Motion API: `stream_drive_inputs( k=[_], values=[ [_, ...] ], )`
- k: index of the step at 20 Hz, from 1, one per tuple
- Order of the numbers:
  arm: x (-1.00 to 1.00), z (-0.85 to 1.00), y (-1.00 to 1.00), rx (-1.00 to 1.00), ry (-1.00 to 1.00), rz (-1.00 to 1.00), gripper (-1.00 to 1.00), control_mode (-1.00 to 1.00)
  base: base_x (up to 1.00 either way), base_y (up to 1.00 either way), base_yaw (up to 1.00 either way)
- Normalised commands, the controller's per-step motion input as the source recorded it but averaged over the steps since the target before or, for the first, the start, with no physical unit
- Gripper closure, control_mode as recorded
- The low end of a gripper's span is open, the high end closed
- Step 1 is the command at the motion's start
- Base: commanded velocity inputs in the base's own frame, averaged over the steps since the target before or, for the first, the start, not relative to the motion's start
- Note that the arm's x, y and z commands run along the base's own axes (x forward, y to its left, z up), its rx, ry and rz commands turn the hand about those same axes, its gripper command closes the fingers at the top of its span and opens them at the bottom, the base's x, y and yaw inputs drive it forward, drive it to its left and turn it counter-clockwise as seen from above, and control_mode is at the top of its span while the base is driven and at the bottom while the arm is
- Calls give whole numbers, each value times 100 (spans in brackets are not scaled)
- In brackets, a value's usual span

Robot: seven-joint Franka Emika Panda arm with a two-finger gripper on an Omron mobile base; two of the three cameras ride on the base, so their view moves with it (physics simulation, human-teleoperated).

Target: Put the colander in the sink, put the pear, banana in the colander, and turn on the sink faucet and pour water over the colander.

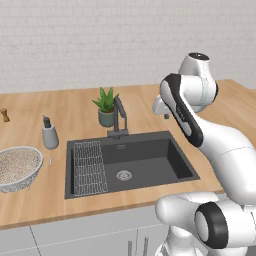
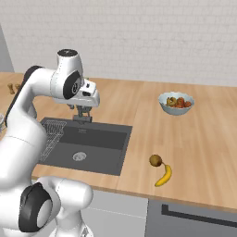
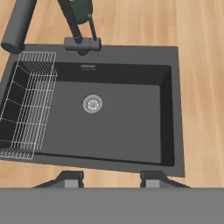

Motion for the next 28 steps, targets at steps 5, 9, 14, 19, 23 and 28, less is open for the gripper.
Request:
stream_drive_inputs(
  k=[5,9,14,19,23,28],
  values=[
    [-13,0,-5,0,0,-2,-100,-100,0,0,0],
    [-33,-18,42,2,0,-8,-100,-100,0,0,0],
    [-48,-34,57,7,0,-6,-100,-100,0,0,0],
    [-36,-41,61,10,0,-5,-100,-100,0,0,0],
    [0,-42,88,5,-1,-16,-100,-100,0,0,0],
    [-2,-31,100,1,-9,-17,-100,-100,0,0,0]
  ],
)
